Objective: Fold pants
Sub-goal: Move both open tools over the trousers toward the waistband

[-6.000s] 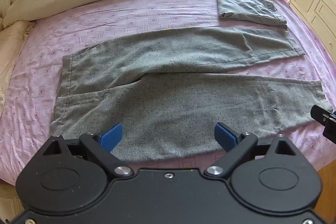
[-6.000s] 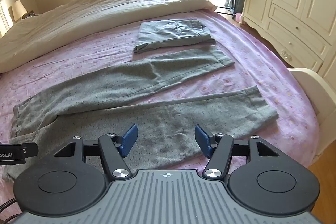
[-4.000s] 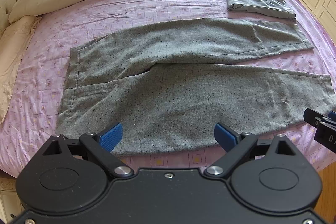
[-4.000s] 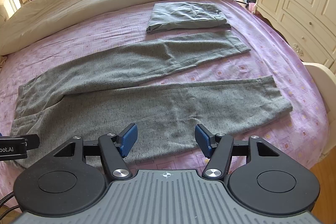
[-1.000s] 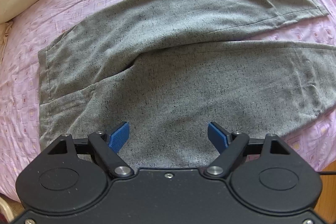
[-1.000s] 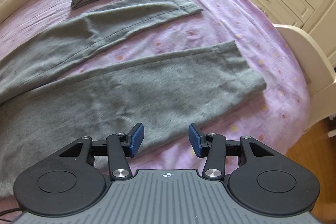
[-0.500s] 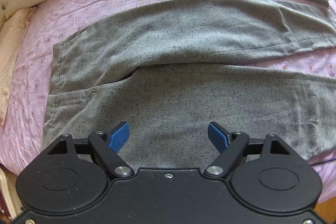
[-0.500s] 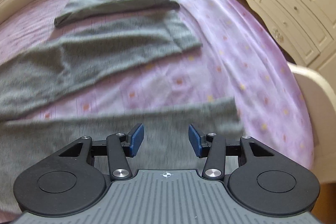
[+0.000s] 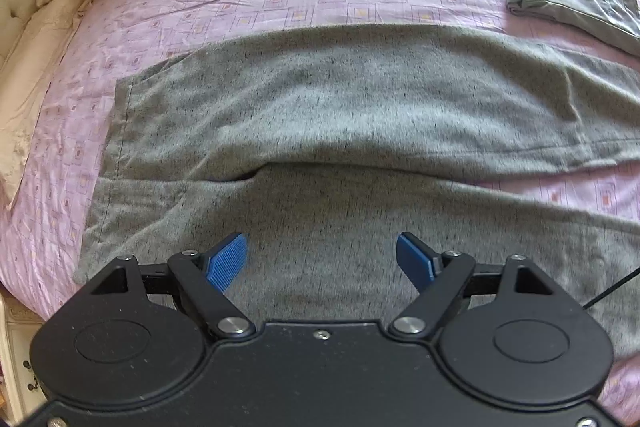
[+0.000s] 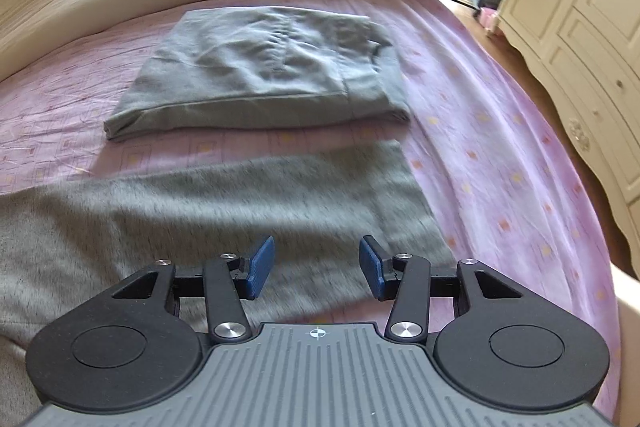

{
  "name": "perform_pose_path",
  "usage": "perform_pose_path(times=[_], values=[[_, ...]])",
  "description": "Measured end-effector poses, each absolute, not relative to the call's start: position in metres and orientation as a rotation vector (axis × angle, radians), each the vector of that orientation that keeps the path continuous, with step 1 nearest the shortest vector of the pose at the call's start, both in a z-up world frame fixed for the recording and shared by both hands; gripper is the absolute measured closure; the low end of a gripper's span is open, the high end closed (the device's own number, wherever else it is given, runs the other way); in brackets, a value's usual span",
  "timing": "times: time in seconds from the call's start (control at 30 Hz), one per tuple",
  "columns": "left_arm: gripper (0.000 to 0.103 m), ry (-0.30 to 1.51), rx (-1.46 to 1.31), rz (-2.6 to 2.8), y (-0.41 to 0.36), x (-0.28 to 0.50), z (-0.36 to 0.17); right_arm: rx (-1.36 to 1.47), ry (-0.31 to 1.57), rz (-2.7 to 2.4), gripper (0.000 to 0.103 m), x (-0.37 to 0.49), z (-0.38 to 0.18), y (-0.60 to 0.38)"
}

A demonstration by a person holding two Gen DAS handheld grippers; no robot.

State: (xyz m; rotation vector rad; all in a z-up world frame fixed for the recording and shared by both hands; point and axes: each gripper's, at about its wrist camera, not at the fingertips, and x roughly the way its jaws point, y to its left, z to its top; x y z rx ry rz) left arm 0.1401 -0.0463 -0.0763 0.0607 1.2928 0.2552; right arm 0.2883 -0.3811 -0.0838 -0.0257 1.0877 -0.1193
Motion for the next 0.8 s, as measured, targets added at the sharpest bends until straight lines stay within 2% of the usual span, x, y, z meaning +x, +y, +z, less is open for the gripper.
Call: perform_pose_path(times=[0.2, 0.3, 0.33, 0.4, 0.57, 0.8], values=[[0.020, 1.270, 0.096, 0.242, -0.049, 0.167, -0.080, -0.010, 1.185, -0.058, 0.057, 0.311, -0.125, -0.363], [0.020, 1.280, 0.103, 0.229, -0.049, 0.180, -0.086, -0.119, 1.205, -0.202, 0.059, 0.318, -0.146, -0.368], [0.020, 1.282, 0.104, 0.224, -0.049, 0.185, -0.088, -0.110, 1.199, -0.248, 0.053, 0.320, -0.150, -0.377], [0.020, 1.281, 0.108, 0.213, -0.048, 0.195, -0.092, 0.026, 1.191, -0.279, 0.046, 0.320, -0.149, -0.397], [0.020, 1.284, 0.088, 0.205, -0.040, 0.227, -0.108, -0.006, 1.204, -0.314, 0.048, 0.321, -0.134, -0.397], [0.020, 1.360, 0.072, 0.200, -0.029, 0.267, -0.156, 0.090, 1.093, -0.168, 0.048, 0.340, -0.100, -0.381]])
